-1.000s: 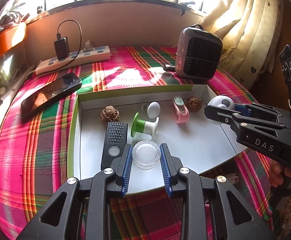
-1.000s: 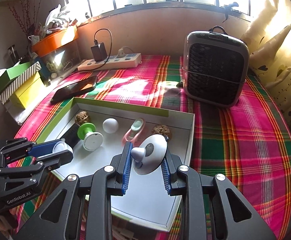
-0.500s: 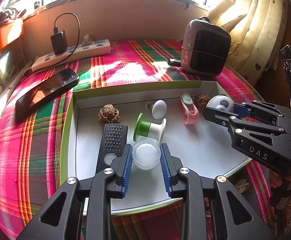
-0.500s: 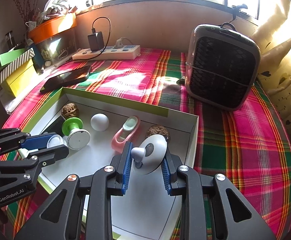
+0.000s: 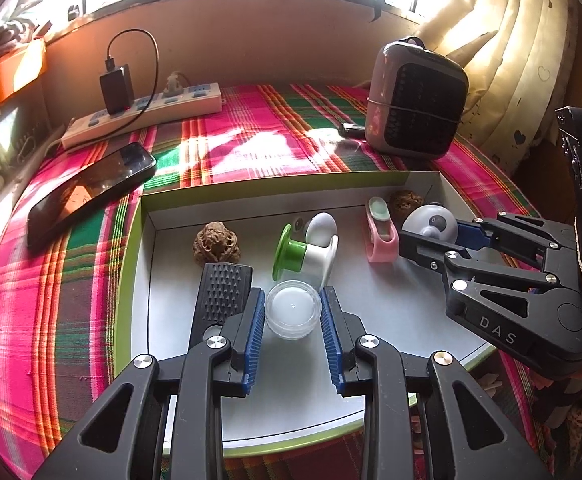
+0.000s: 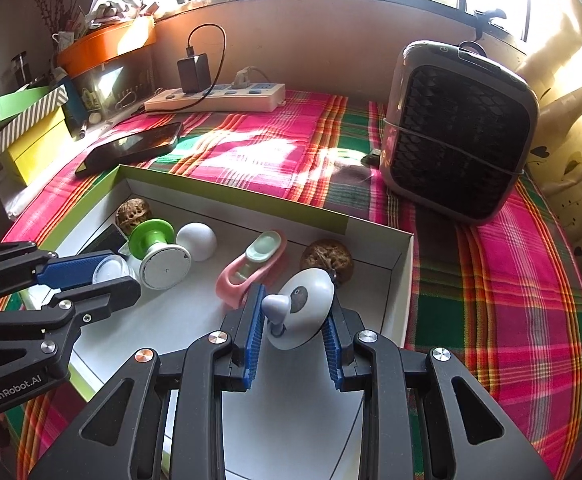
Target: Organize objects
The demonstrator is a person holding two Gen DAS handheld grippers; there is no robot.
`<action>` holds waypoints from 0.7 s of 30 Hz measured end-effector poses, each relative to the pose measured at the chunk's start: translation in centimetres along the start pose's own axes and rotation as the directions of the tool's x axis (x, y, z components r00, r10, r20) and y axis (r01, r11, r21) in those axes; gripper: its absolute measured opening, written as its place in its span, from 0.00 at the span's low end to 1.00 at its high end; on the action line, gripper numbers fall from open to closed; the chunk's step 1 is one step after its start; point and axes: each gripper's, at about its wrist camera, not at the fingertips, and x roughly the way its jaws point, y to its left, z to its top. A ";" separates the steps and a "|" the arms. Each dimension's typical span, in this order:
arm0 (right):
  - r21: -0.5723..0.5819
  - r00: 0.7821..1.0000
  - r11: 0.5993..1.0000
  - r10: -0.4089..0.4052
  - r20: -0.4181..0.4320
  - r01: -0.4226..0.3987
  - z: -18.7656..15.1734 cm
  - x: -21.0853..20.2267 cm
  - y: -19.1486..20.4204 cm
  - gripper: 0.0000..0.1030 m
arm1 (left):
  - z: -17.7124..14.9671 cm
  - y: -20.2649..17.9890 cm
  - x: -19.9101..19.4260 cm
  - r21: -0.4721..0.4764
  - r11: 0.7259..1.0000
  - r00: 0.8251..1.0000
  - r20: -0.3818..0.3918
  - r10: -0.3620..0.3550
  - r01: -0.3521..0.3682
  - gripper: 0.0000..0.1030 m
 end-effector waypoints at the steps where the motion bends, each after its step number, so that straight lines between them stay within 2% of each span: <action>1: 0.000 1.000 1.000 0.000 0.001 0.000 0.0 0.0 0.0 0.28 | 0.0 0.0 0.0 0.000 1.000 1.000 0.001 0.001 -0.001 0.25; 21: -0.033 1.000 0.999 -0.011 -0.009 0.011 0.1 0.4 0.6 0.28 | 0.0 0.1 0.1 -0.004 1.000 1.000 0.003 -0.006 0.006 0.25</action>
